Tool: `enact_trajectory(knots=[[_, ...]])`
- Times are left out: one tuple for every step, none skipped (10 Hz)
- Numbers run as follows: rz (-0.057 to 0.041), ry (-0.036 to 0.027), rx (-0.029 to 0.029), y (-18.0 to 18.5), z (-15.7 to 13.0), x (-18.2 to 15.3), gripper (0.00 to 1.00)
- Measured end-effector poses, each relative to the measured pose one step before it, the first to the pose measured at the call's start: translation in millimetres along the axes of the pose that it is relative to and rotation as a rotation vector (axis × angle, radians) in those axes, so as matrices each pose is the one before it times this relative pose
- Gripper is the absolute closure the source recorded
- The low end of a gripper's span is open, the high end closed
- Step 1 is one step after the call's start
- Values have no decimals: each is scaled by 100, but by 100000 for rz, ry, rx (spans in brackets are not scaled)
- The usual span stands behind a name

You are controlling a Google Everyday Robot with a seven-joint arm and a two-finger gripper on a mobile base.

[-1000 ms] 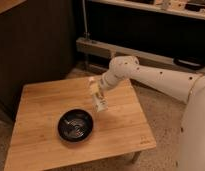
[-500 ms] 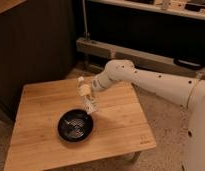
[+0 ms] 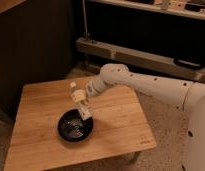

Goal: Place the bottle in the ceramic bowl

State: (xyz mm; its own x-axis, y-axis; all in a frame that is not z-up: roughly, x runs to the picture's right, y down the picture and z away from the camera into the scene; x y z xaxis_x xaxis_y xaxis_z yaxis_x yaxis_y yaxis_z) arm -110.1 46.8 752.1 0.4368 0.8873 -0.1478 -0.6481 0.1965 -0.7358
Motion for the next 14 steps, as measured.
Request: enact_trajectory(knots=[[-1806, 1989, -1213, 730, 646, 526, 97], [-1376, 1961, -746, 497, 478, 744, 87], [-778, 913, -475, 281, 227, 367, 79], [-136, 1317, -568, 54, 395, 888, 69], [140, 159, -644, -4, 452, 787, 57], [21, -358, -481, 22, 260, 423, 48], [-102, -400, -386, 68, 209, 351, 39], [-170, -192, -596, 108, 353, 379, 27], [-204, 277, -550, 172, 378, 198, 22], [-417, 450, -514, 260, 425, 82, 20], [-697, 637, -637, 403, 530, -9, 20], [0, 372, -297, 164, 275, -34, 20], [78, 306, -404, 92, 101, -78, 20], [-258, 380, -426, 163, 140, -41, 20]])
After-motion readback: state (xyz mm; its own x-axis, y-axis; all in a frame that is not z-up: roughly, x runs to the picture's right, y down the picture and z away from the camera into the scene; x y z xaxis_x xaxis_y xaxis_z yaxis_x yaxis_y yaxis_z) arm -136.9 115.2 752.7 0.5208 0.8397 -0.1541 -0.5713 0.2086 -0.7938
